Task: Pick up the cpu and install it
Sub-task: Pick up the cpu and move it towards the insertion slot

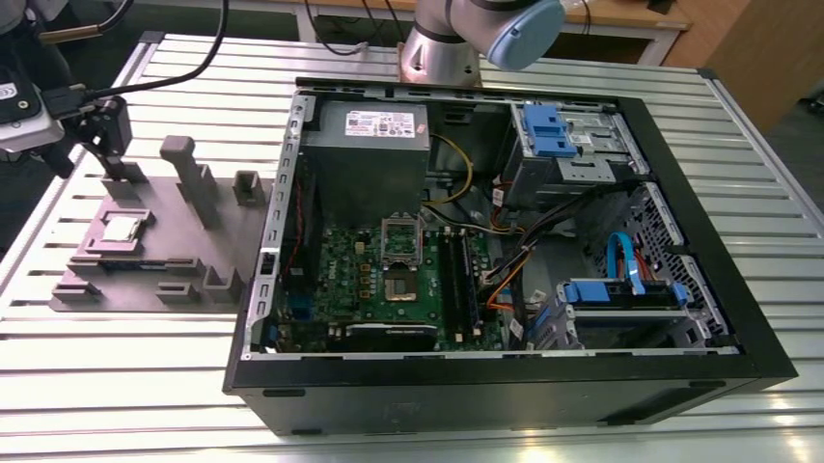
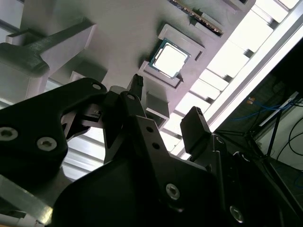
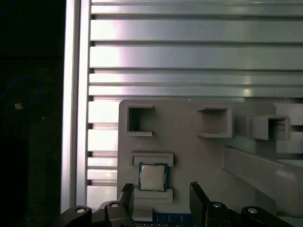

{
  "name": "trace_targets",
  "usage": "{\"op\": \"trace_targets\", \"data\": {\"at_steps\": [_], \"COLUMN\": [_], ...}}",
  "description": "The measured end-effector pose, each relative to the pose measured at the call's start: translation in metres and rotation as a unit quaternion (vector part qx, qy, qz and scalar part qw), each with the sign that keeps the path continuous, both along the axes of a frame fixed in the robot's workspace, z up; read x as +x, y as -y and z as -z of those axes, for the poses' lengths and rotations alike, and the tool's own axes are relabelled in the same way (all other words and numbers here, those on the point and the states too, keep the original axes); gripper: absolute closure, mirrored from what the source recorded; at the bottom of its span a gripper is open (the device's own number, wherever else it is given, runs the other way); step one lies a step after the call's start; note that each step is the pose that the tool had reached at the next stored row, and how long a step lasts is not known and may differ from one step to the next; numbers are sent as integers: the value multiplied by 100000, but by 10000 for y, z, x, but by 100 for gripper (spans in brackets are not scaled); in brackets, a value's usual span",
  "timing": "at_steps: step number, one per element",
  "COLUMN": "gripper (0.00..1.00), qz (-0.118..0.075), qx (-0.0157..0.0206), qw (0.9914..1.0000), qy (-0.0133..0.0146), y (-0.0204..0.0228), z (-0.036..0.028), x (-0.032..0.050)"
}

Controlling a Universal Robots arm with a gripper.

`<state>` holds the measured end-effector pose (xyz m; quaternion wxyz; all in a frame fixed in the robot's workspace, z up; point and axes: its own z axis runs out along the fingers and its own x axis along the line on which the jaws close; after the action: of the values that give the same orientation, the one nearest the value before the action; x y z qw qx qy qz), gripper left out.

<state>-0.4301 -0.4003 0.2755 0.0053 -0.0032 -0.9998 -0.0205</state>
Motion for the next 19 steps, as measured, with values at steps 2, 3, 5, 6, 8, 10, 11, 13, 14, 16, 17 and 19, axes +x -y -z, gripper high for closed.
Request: {"op": "trace_targets", "data": {"at_steps": [2,3,5,6,8,10,11,13,14,16,17,19], "gripper": [41,41,41,41,41,41,41,41,41,41,41,41], "qz": [-1,1,1,2,1,1,0,-2,-1,1,-1,-4], "qx": [1,0,3,1,5,7,0,1,2,3,0,17], "qw": [100000,100000,100000,100000,100000,100000,100000,100000,100000,100000,100000,100000], "qy": [1,-2,4,-1,7,11,0,-1,1,3,-6,-56], "y": [0,0,0,0,0,0,0,0,0,1,2,4], "z": [4,6,11,13,20,34,41,54,61,76,84,104], "x": [0,0,0,0,0,1,0,1,1,2,2,3]}}
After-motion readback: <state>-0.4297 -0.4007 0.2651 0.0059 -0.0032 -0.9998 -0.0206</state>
